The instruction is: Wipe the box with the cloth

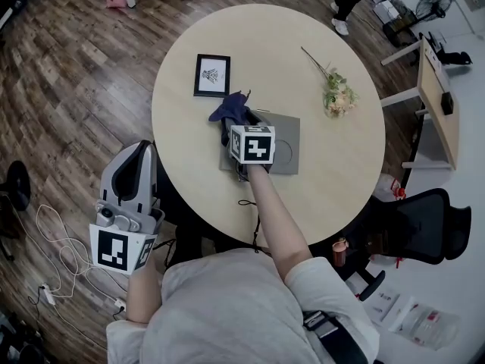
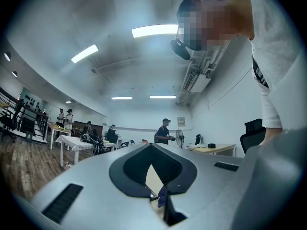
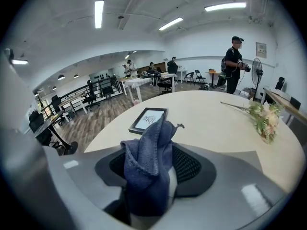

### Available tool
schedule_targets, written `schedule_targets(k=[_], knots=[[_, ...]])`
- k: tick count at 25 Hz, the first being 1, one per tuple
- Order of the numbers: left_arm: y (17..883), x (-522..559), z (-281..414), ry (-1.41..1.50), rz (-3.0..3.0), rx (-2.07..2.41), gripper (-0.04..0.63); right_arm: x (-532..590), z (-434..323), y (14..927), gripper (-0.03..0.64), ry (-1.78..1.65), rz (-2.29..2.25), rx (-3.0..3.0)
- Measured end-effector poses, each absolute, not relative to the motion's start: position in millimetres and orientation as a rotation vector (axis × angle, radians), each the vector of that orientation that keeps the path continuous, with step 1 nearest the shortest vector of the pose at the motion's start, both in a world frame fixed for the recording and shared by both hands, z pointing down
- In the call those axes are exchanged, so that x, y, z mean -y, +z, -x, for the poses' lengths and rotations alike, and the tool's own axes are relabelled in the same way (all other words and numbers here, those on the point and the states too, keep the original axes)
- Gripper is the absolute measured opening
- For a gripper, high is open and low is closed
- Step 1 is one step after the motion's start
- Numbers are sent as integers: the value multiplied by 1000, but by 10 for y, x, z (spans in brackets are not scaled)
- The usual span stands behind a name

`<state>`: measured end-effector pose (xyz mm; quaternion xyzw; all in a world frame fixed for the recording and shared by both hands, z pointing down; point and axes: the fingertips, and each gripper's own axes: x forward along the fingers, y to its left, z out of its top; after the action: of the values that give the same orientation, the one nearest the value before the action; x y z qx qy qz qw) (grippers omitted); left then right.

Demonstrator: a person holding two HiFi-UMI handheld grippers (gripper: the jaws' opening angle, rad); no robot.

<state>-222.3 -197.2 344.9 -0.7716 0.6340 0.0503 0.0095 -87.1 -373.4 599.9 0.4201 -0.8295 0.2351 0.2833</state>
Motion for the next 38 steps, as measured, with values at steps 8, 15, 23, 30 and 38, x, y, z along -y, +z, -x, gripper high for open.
schedule_targets(k=[8,15,23,30,38], knots=[[3461,2072,2197,149,2418,-1978,6,3659,1052,6162,114,668,-1010,2191],[3458,2149,2122,151,2437,-1957,6,3771,783,6172,97,763,-1066,2195],[3454,2259,1887,151,2487,-1895,6,3939,161,6199,97,776,-1194,2133],[3435,2354,1642,155,2531,-1834,6,4027,-472,6179,96,762,-1314,2044],[3408,2450,1431,157,2553,-1788,6,4083,-1049,6196,95,776,-1409,1984]])
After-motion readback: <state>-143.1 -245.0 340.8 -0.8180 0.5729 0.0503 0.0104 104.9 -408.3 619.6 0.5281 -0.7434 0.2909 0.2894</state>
